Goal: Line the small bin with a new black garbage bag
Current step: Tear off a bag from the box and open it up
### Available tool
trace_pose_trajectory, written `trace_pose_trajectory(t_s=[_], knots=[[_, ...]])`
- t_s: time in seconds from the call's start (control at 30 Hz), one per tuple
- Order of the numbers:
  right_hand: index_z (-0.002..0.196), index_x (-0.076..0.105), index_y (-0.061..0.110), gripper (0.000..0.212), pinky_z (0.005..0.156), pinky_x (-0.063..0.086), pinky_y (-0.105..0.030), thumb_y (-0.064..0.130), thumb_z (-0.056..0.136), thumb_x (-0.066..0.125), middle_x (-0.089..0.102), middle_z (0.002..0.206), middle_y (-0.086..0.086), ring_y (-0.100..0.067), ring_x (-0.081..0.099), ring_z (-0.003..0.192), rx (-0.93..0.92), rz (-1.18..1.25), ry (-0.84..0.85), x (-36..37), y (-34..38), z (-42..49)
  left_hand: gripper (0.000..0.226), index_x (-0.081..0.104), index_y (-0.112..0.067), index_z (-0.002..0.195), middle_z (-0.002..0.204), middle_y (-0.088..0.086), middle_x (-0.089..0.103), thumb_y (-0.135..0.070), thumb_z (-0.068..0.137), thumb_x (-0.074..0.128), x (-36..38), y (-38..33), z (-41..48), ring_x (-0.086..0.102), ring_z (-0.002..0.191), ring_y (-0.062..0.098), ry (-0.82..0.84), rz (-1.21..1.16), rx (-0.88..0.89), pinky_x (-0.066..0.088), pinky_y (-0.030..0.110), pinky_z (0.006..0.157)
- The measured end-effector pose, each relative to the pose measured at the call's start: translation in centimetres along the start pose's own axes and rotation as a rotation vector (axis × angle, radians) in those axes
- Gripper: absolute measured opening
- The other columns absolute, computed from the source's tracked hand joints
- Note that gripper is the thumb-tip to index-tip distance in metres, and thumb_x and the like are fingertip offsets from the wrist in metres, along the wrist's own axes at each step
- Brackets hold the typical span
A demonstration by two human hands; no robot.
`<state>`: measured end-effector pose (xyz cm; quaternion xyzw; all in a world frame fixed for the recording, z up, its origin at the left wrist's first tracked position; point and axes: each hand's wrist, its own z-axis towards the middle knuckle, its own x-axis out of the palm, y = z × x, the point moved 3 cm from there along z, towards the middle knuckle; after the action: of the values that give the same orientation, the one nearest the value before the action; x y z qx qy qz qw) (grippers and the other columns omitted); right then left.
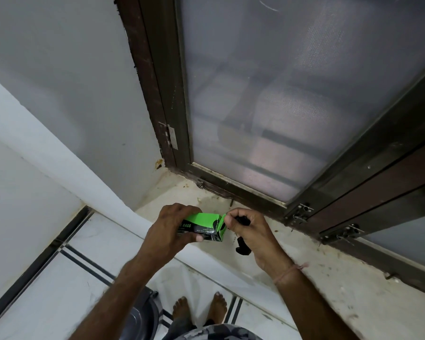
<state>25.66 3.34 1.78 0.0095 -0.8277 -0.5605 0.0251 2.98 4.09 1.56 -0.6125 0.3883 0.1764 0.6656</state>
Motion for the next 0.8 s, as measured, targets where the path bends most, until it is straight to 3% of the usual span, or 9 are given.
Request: trace_pose_trajectory(t_s=[0.13,0.27,0.4,0.47,0.53,0.6,0.8], knots=[[0.082,0.077,0.018,0.016,0.049,0.032,-0.025,0.015,0.097,0.073,0.052,0.072,-0.005,-0.018,0.034,0.057,0.02,0.036,-0.04,0.5,-0.2,-0.3,0.066,0.063,-0.035,0.13,0.117,-0.008,0.061,-0.075,0.077,0.056,0.2,-0.5,0.1,0.048,0.113,0.016,-0.001,0.022,0.0,0.053,0.041,0.086],[0.093,0.076,0.011,0.015,0.043,0.035,-0.017,0.016,0.103,0.066,0.054,0.056,0.015,0.0,0.039,0.043,0.035,0.045,-0.099,0.9,-1.1,-0.4,0.067,0.063,-0.035,0.13,0.115,-0.008,0.061,-0.075,0.078,0.055,0.4,-0.6,0.1,0.048,0.112,0.014,0.003,0.041,-0.009,0.05,0.036,0.082],[0.099,0.074,0.004,0.01,0.051,0.046,-0.013,0.011,0.102,0.066,0.065,0.066,0.014,0.004,0.057,0.054,-0.063,0.052,-0.159,1.5,-1.2,-0.5,0.062,0.063,-0.036,0.129,0.113,-0.009,0.061,-0.072,0.078,0.058,0.5,-0.9,0.1,0.046,0.11,0.012,-0.027,0.046,-0.02,0.046,0.033,0.079],[0.1,0.072,0.007,0.002,0.061,0.053,-0.017,0.006,0.098,0.07,0.071,0.082,0.007,0.001,0.063,0.067,-0.09,0.071,-0.16,1.6,-1.2,-0.5,0.057,0.064,-0.036,0.128,0.112,-0.009,0.061,-0.064,0.079,0.065,0.5,-0.9,0.2,0.046,0.11,0.014,-0.047,0.049,-0.037,0.048,0.034,0.08],[0.103,0.069,0.01,0.012,0.068,0.057,-0.024,0.002,0.094,0.074,0.074,0.093,0.003,-0.006,0.069,0.077,-0.093,0.102,-0.15,1.9,-1.5,-0.5,0.054,0.064,-0.035,0.128,0.113,-0.009,0.061,-0.059,0.079,0.068,0.5,-0.7,0.3,0.046,0.111,0.015,-0.061,0.045,-0.051,0.048,0.036,0.081],[0.104,0.067,0.01,0.016,0.07,0.059,-0.028,0.001,0.093,0.075,0.074,0.093,0.003,-0.011,0.068,0.075,-0.099,0.097,-0.159,2.0,-1.8,-0.6,0.054,0.064,-0.034,0.128,0.113,-0.008,0.061,-0.057,0.079,0.069,0.7,-0.7,0.5,0.046,0.111,0.016,-0.064,0.042,-0.057,0.048,0.036,0.082],[0.108,0.067,0.002,0.015,0.072,0.058,-0.023,-0.002,0.095,0.071,0.071,0.095,-0.008,-0.009,0.065,0.071,-0.108,0.083,-0.127,1.4,-2.2,-0.3,0.055,0.064,-0.032,0.128,0.112,-0.011,0.057,-0.055,0.078,0.07,1.3,-0.3,0.7,0.044,0.112,0.014,-0.082,0.029,-0.077,0.047,0.035,0.08]])
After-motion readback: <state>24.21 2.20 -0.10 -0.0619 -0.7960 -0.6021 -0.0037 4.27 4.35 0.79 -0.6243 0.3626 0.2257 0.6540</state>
